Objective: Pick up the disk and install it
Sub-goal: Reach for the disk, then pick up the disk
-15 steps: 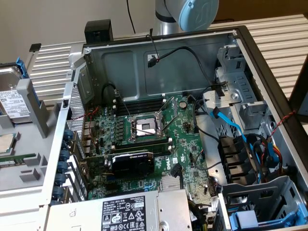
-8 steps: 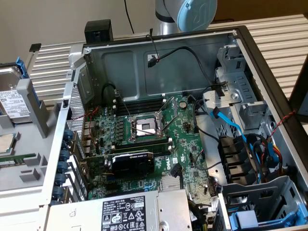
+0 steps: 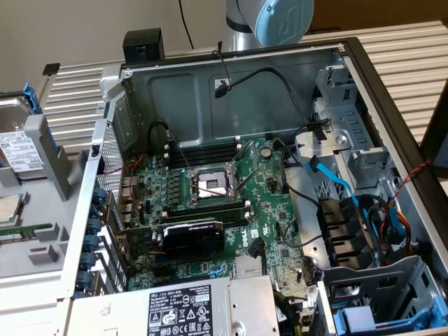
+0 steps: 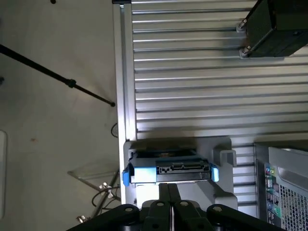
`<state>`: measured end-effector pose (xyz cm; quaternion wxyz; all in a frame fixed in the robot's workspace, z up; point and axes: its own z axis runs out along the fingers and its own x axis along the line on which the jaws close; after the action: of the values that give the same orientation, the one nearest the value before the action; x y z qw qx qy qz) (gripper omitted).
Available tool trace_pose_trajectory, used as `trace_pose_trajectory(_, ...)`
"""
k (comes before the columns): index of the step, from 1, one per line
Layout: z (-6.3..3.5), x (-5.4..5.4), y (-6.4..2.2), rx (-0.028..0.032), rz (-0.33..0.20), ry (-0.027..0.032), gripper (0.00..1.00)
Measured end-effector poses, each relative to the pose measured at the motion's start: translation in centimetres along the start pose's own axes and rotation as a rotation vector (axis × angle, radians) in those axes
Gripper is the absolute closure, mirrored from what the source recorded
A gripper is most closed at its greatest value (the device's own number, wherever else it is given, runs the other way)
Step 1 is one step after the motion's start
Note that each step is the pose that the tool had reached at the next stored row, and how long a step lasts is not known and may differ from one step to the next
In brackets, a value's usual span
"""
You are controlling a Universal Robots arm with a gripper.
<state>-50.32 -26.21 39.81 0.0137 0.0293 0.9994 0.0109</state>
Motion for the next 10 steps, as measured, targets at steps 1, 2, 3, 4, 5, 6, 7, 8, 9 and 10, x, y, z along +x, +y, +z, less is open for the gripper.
trace_pose_trajectory(1, 0.0, 0.0, 0.0, 0.0, 0.0, 0.0, 0.89)
trace_pose_trajectory(2, 0.0, 0.01, -0.02, 0.0, 0.0, 0.0001, 0.89)
trace_pose_trajectory(3, 0.0, 0.02, -0.08, 0.0, 0.0, 0.0, 0.89)
trace_pose_trajectory(4, 0.0, 0.01, -0.18, 0.0, 0.0, 0.0, 0.89)
trace_pose_trajectory(5, -0.01, 0.0, -0.31, 0.0, 0.0, 0.0001, 0.89)
trace_pose_trajectory(6, -0.02, -0.01, -0.48, 0.0, 0.0, 0.0002, 0.89)
trace_pose_trajectory(7, -0.02, -0.02, -0.58, 0.0, 0.0, 0.0003, 0.89)
trace_pose_trajectory(8, -0.02, -0.02, -0.61, 0.0, 0.0, 0.0003, 0.89)
trace_pose_trajectory(9, -0.02, -0.02, -0.61, 0.0, 0.0, 0.0003, 0.89)
trace_pose_trajectory(10, -0.02, -0.02, -0.61, 0.0, 0.0, 0.0002, 0.89)
